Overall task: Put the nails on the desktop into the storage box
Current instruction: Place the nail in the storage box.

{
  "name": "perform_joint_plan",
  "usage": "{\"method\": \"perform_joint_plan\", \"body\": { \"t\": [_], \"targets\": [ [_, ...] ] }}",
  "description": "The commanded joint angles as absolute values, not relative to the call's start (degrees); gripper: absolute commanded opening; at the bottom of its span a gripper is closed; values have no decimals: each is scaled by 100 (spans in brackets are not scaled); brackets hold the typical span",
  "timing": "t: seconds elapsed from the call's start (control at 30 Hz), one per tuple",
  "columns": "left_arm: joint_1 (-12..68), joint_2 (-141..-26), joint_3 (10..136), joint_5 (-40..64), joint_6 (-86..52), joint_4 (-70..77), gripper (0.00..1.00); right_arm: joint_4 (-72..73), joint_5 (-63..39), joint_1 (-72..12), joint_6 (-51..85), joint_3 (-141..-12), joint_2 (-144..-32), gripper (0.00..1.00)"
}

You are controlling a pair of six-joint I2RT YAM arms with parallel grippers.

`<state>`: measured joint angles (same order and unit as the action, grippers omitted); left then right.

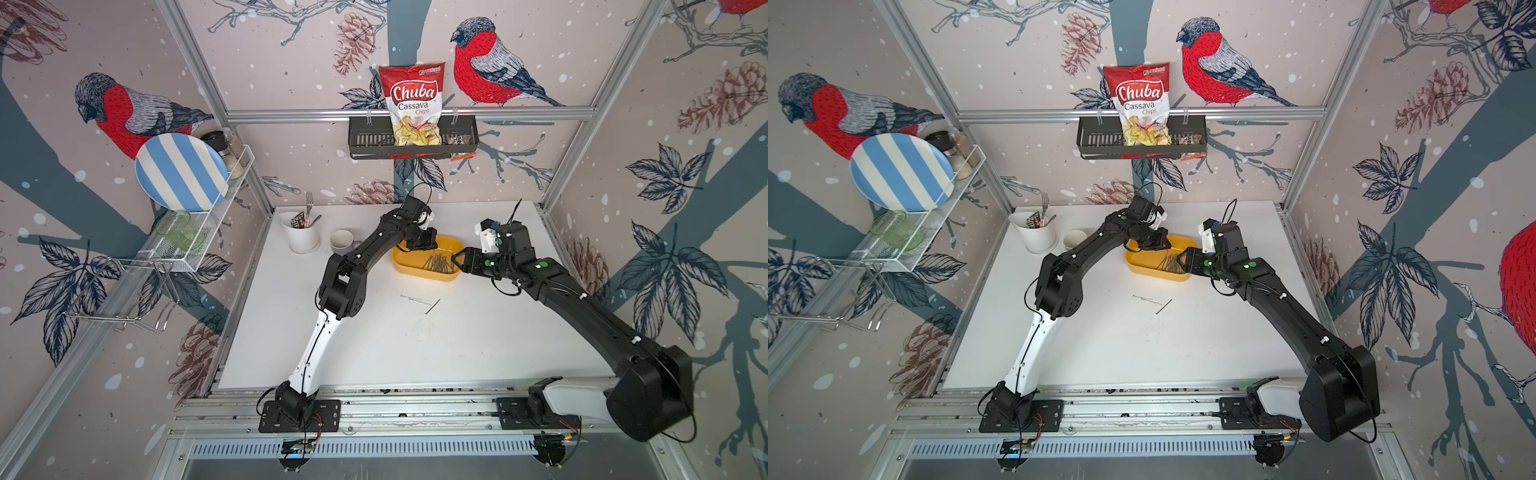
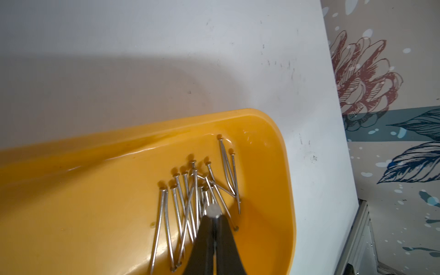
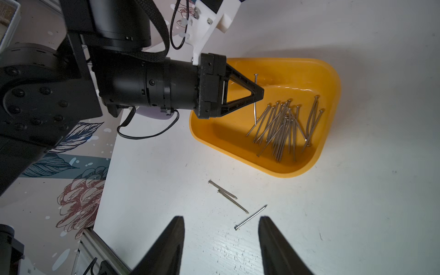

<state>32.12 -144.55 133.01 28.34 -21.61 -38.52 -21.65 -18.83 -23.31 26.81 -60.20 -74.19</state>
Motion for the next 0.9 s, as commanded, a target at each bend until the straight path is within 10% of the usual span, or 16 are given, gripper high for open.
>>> {"method": "perform_joint_plan", "body": {
  "t": [0.0, 0.4, 0.63, 0.87],
  "targets": [
    [3287, -14550, 13340, 2711, -2031, -4202, 0, -2219, -1976, -2298, 2549, -5981, -7376, 54],
    [3364, -14610, 13083, 2619, -2002, -4364, 0, -2094, -2083, -2295, 2608, -5909, -7451, 62],
    [3366, -14284, 13000, 2678, -2013, -4366, 29, -1978, -2083, -2339, 2706, -5818, -7447, 62],
    [3447, -13468, 12644, 2546, -1867, -4518, 33, -1869, -1975, -2362, 2776, -5821, -7523, 63]
  ]
}}
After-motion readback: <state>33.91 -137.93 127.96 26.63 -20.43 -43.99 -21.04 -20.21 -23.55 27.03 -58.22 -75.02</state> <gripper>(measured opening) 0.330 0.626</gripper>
